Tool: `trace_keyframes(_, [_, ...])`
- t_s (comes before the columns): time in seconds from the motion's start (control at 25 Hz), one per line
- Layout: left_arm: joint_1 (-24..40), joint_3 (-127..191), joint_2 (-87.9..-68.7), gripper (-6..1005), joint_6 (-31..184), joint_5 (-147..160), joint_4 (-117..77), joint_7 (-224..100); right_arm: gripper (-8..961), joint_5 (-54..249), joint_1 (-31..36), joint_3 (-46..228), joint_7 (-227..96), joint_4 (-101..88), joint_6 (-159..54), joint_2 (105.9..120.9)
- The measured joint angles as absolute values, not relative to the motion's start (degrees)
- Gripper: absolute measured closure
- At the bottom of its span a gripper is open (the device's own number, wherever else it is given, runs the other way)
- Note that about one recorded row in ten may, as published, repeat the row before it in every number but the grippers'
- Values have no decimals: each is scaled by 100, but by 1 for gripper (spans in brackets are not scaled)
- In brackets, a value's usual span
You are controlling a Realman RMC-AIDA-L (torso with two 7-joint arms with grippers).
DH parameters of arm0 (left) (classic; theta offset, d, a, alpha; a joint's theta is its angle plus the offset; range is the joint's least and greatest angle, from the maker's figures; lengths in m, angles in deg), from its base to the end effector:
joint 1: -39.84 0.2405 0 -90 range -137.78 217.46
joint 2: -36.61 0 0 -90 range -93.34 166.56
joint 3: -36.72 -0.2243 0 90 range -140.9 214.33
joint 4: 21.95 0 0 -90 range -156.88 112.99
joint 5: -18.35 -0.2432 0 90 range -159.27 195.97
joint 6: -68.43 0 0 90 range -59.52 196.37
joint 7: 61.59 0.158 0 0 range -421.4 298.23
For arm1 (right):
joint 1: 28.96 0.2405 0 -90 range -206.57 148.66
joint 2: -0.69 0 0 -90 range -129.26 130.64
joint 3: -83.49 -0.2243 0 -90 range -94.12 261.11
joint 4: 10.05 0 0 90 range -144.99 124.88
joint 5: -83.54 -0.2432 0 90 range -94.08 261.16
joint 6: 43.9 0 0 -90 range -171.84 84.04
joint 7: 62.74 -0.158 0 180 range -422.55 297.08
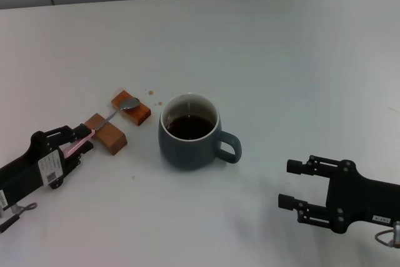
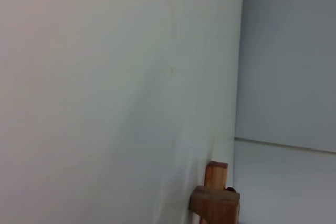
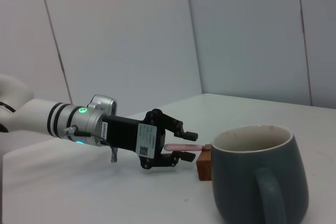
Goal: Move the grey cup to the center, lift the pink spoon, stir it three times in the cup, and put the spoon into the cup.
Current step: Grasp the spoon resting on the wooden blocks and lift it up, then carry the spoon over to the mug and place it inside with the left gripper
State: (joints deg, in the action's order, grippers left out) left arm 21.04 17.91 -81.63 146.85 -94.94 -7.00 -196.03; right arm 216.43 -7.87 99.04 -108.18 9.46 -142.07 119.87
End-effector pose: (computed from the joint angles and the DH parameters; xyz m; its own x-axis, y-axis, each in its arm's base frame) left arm -0.3616 0.2693 -0.0293 -0.6074 0.6543 0.4505 0.7497 0.2847 0.5973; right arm 0.3184 0.2335 -0.0368 0.7760 -0.2191 -0.5914 -0.3858 -0.9067 -0.1703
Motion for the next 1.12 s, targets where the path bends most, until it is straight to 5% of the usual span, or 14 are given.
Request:
trace_keyframes(0.88, [2072, 1854, -8160, 815, 15377, -8669, -950, -18684, 282, 21643, -791, 9876, -10818, 925, -14193, 11985])
trace_keyframes(1.12, [1551, 1853, -8156, 861, 16462, -7934, -770, -17587, 282, 21644, -795, 9870, -10797, 863, -14156, 11987])
